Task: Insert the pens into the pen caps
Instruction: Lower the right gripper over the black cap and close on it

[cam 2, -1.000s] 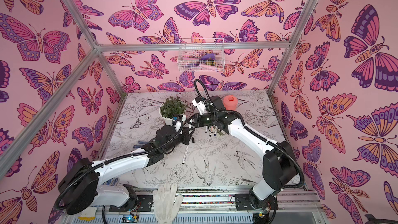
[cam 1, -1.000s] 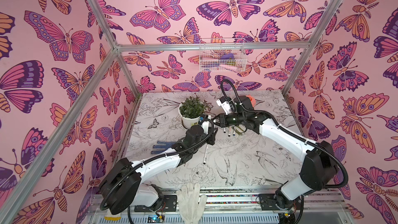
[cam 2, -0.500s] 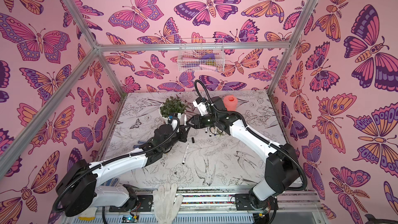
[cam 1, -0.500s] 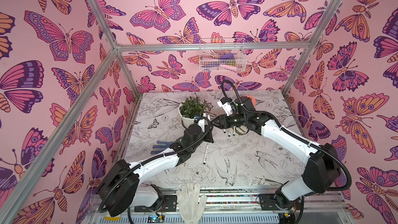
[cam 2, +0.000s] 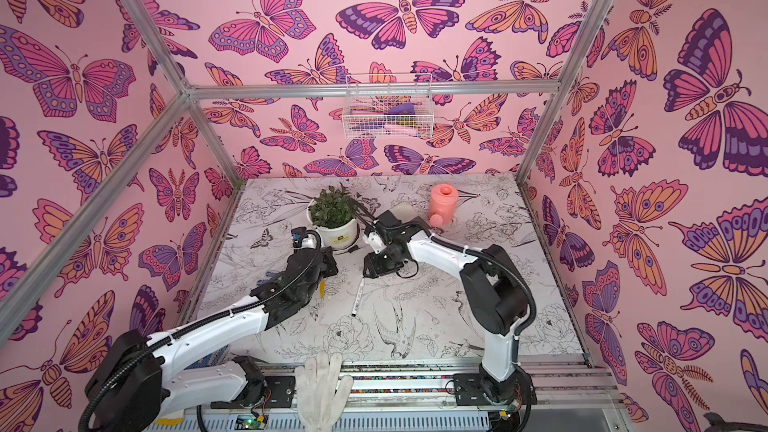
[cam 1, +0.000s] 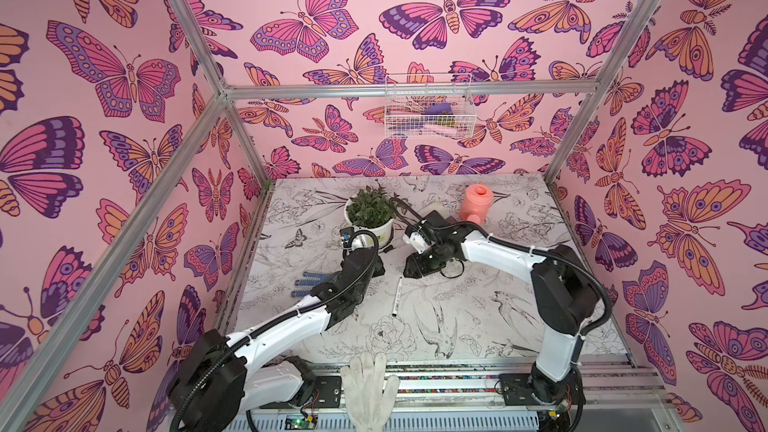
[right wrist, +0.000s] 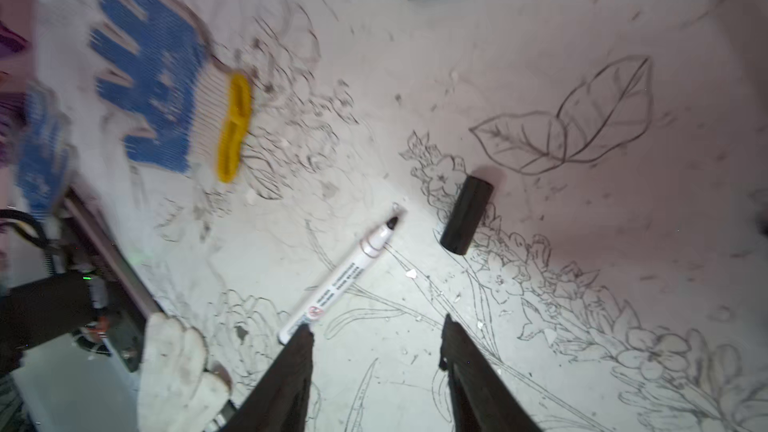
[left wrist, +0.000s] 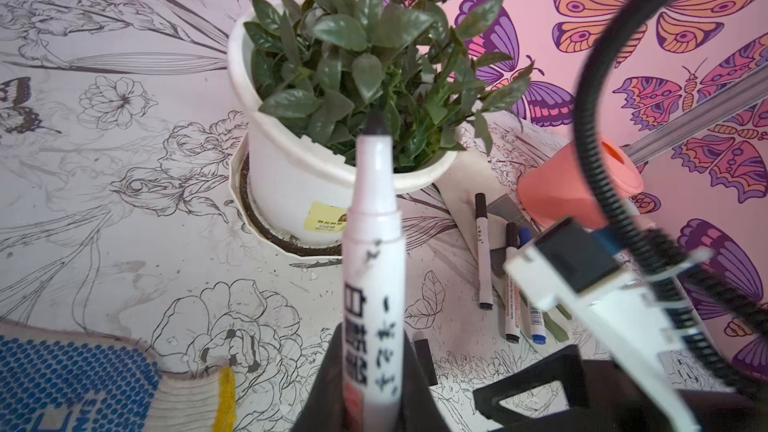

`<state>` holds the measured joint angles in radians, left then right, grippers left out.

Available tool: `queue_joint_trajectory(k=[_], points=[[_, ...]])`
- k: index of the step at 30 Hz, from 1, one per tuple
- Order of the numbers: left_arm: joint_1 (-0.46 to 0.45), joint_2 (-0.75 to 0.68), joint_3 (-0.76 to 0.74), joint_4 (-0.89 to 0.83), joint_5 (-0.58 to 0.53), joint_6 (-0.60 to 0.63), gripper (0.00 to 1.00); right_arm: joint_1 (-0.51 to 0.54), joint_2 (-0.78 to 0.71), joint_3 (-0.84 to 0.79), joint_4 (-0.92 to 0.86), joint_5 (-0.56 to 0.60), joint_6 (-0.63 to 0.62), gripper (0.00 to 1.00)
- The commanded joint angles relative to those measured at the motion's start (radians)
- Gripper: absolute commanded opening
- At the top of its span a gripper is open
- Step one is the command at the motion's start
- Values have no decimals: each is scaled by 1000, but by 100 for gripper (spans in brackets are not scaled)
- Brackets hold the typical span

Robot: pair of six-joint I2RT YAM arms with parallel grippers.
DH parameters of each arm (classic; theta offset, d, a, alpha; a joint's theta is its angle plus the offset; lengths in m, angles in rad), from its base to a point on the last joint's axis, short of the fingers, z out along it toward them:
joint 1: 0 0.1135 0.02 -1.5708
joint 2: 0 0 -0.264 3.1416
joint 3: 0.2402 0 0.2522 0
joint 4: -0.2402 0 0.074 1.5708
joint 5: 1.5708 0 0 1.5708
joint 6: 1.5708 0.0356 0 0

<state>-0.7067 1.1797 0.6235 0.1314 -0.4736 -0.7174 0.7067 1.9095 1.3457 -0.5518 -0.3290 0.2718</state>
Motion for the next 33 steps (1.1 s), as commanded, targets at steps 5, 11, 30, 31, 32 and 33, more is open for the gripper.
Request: queue_joint_trajectory(k=[5,11,30,31,32,33], points=[[7,-25,-17,-35,-28,-25,0,15,97,119,-58,128,-15,51],[7,-53,-32,-44,-26,-20,0,25,184,177,-80,200,-31,46],[1,-26,-16,-12,205,154,0,11,5,121,32,233,1,3],[-2,-19,-19,14,250,169,0,-9,-54,88,76,200,22,3],[-6,-14,-31,76,314,193,0,-34,-122,51,127,151,43,3],[-12,-13,-49,149,374,227,0,-63,-181,14,180,96,72,3]])
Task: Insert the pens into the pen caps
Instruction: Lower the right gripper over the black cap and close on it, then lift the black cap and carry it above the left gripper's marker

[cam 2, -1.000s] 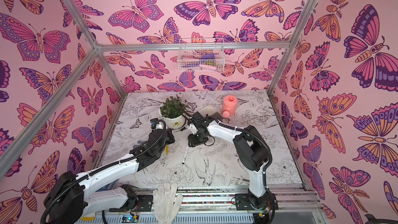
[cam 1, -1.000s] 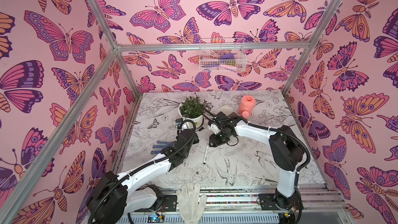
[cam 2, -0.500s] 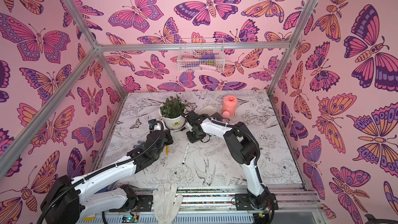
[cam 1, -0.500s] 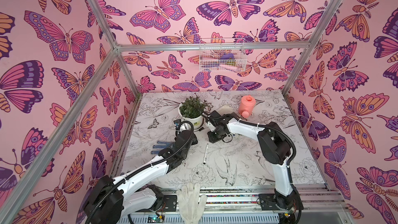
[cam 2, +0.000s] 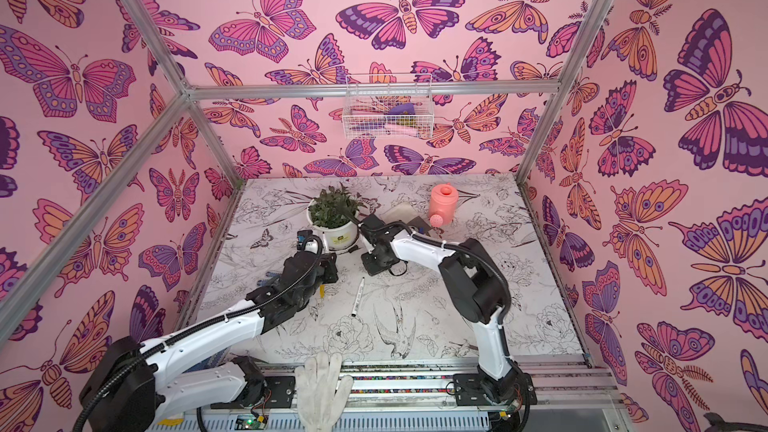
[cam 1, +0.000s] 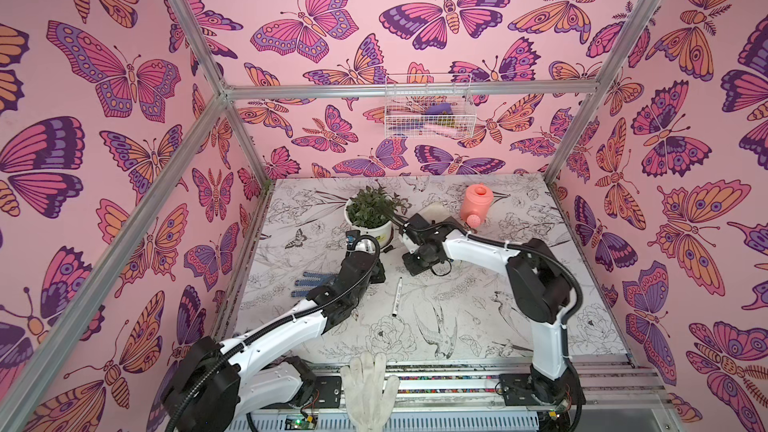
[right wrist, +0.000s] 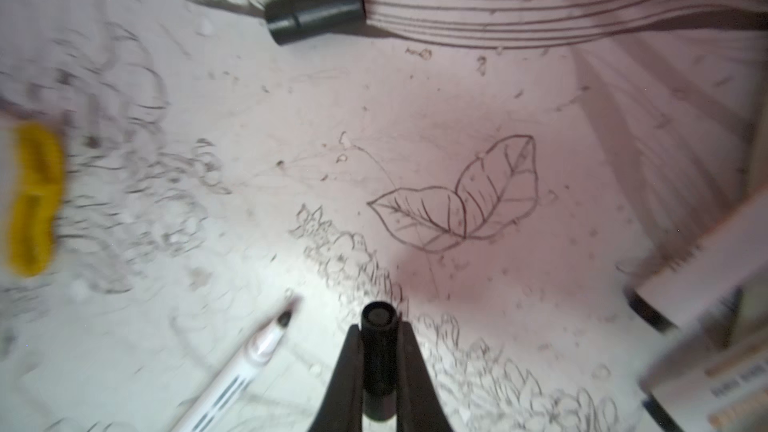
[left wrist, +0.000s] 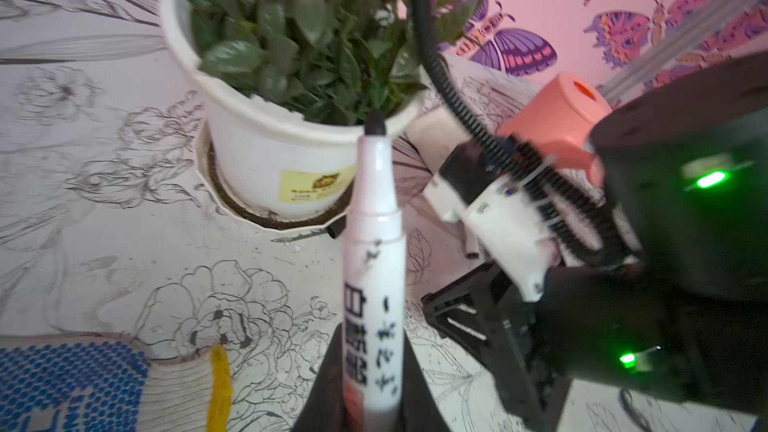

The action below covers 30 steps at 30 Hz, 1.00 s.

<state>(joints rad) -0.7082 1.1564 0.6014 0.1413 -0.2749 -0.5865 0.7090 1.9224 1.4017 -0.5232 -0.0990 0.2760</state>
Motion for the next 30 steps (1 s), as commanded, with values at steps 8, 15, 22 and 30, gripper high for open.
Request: queue_joint_trajectory(k=[8,15,22,30], points=[[-43,67,-92,566,520,279,0,-215,-531,-302,660,-497,319,1],[-61,106,-48,613,557,298,0,-213,-571,-324,772,-628,380,0],[-76,153,-41,640,522,294,0,-185,-576,-284,607,-619,239,0],[-79,160,-43,664,500,288,0,-169,-582,-300,564,-593,208,0]])
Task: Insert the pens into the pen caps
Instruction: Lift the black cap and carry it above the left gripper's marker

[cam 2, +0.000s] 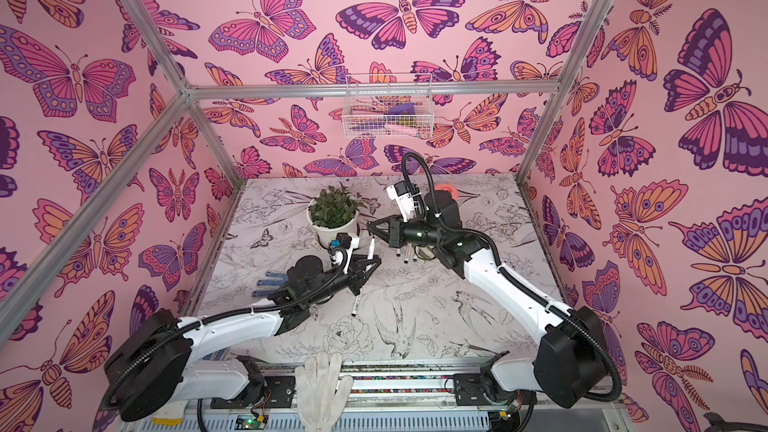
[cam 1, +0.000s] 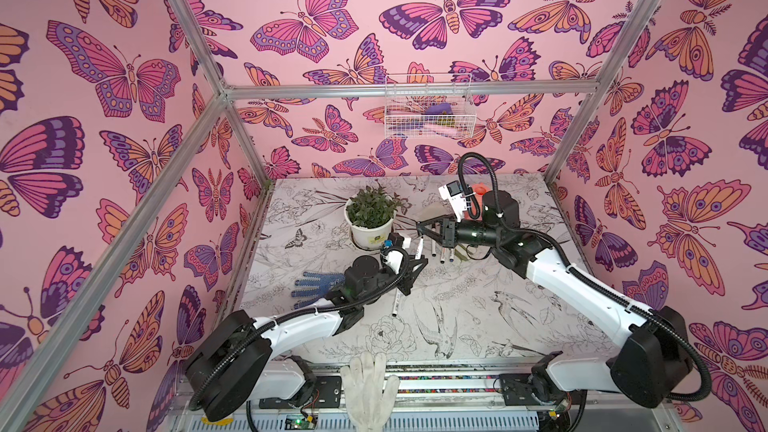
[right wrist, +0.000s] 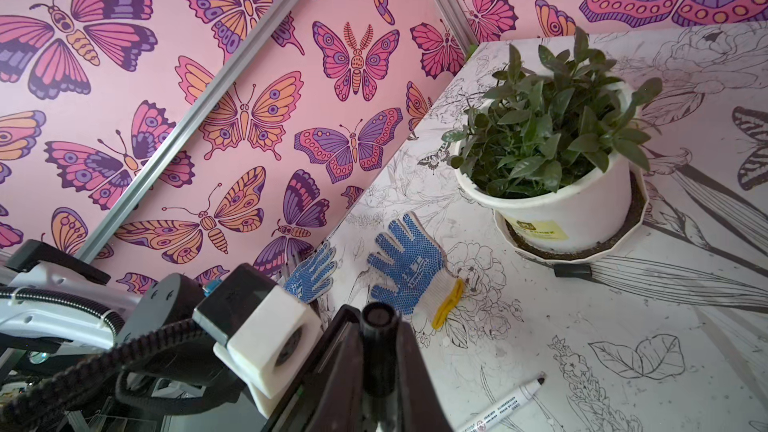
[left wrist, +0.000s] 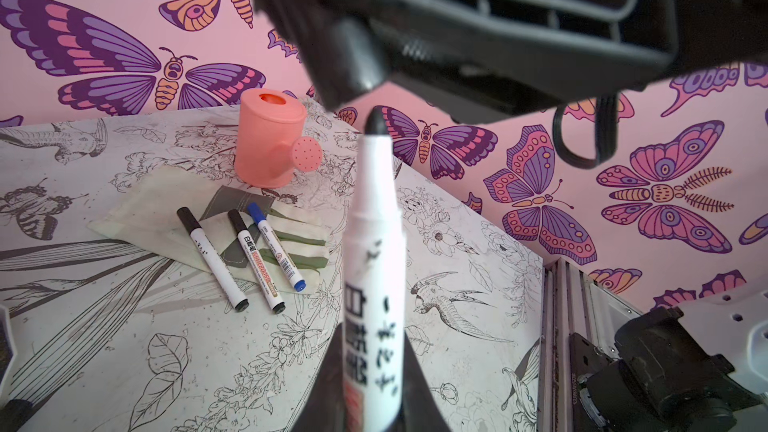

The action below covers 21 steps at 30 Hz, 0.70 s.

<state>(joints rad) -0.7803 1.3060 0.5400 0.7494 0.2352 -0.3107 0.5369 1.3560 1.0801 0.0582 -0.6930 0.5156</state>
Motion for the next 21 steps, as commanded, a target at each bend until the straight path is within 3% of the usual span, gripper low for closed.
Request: queue_joint_trajectory(k=[1,21], points=[[-7,10,18,59,-10,11,0,3,-14,21,-18,3,-33,0],[-7,22,-5,105,-35,-18,0,5,-33,35,-15,11,-27,0]])
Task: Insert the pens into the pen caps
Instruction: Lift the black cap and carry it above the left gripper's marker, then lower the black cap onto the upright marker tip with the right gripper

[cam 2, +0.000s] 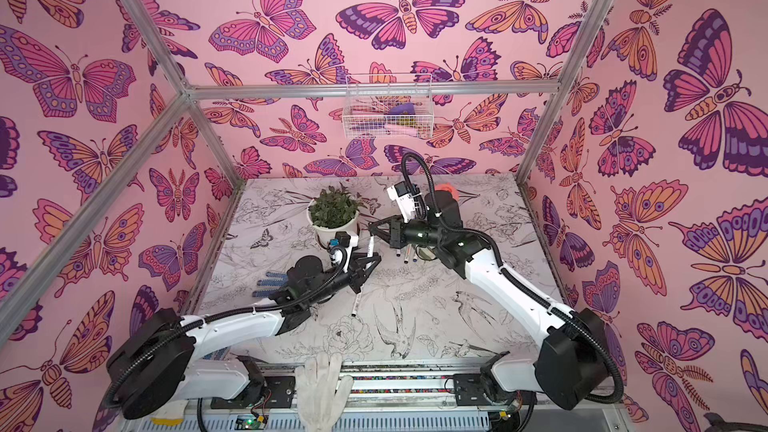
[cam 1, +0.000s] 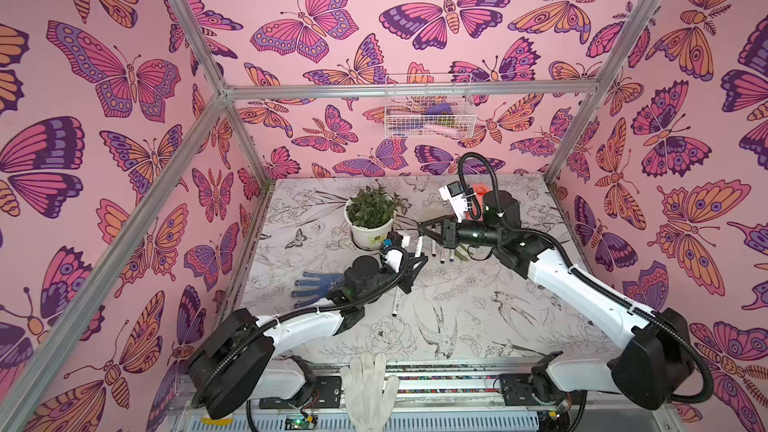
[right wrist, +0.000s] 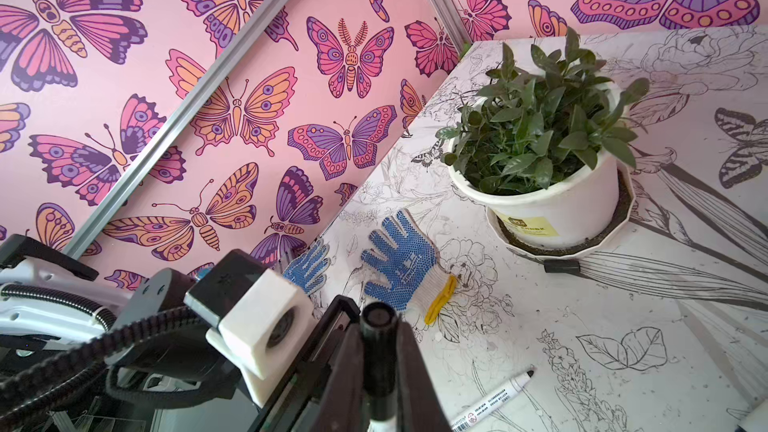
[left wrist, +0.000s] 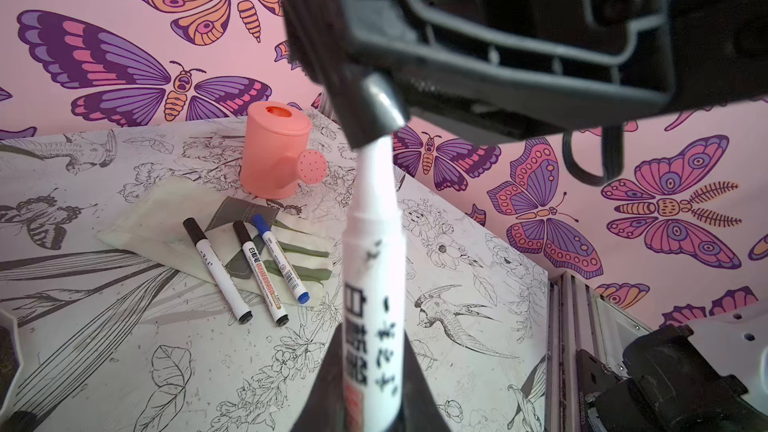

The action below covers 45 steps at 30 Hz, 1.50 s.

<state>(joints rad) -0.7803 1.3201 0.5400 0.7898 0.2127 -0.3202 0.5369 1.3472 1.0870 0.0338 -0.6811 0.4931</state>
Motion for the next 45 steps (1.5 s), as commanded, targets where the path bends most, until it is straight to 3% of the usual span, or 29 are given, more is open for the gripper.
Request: queue_joint_trajectory(k=[1,10,19,21,25,30,38,45], points=[[-7,9,-5,75,-15,-12,0,5,-26,24,8,0,-4,0],[6,55,54,151,21,-60,0,36,-32,-1,-14,15,-19,0],[107,113,102,400,66,-273,0,40,-42,5,-37,7,-49,0],[110,100,124,382,80,-238,0,40,-40,7,-46,-3,-54,0],[106,48,196,187,103,-75,0,40,-27,21,-77,-71,-82,0],[89,9,230,41,37,84,0,40,-14,63,-164,-133,-138,1],[80,8,201,110,-14,105,0,44,-22,70,-185,-143,-153,4],[76,23,195,180,-6,103,0,46,-23,81,-189,-128,-157,13]])
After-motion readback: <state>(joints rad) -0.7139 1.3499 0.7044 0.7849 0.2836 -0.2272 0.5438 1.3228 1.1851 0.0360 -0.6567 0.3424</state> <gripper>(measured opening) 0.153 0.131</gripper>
